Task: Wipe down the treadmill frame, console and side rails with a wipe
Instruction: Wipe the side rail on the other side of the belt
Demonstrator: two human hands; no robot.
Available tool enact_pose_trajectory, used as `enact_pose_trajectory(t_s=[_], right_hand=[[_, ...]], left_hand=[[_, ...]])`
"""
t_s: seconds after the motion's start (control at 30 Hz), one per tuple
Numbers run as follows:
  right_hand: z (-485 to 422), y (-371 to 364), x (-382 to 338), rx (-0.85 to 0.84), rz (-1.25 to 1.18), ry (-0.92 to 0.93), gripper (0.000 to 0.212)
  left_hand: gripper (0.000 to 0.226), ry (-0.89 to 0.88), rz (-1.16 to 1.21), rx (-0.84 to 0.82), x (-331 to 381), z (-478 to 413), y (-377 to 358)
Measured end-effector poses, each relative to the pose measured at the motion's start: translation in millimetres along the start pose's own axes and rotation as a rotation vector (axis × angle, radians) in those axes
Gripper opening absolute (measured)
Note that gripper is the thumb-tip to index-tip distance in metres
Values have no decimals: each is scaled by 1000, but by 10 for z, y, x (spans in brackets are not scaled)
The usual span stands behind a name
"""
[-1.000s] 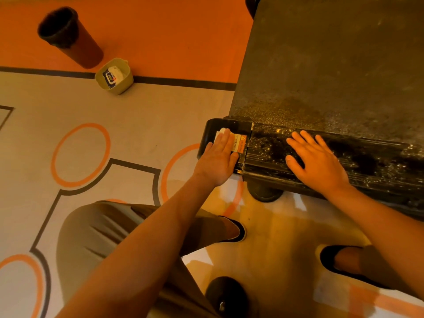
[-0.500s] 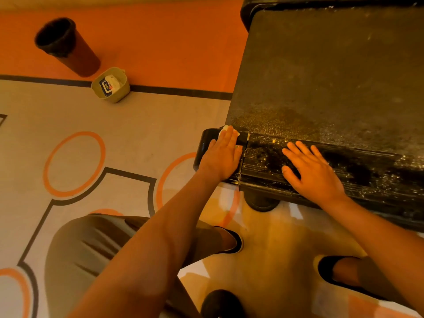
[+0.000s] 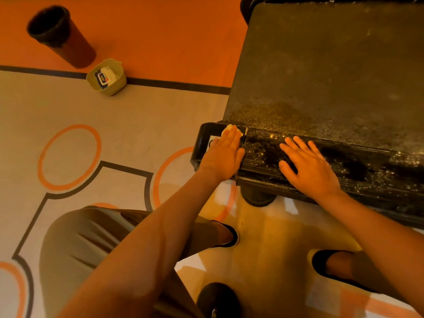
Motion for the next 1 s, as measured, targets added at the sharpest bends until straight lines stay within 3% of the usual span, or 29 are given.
enact_pose_trajectory(t_s=[0.1, 0.3, 0.6, 0.83, 1.0], right_hand=[[2, -6, 6, -6, -3, -3, 60], [12, -21, 1, 16, -5, 6, 59], [0, -14, 2, 12, 11, 3, 59], [8, -24, 12, 17, 8, 7, 58], [-2, -18, 13, 2, 19, 10, 60]], left_hand=[[60, 20, 14, 11, 49, -120, -11], [68, -16, 74, 56, 111, 487, -57], [58, 24, 15, 23, 119, -279, -109], [67, -33, 44, 5, 91, 710, -62], [66, 16, 33, -27, 25, 794, 0]])
Point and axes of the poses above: each hand's wrist, its own z-axis away from the middle knuckle, its own y-axis out of the back of the hand, x = y × z, the point moved 3 cm from there along -z, towards the middle knuckle, and after that the axes turned 13 degrees about x, right-handed, at the moved point
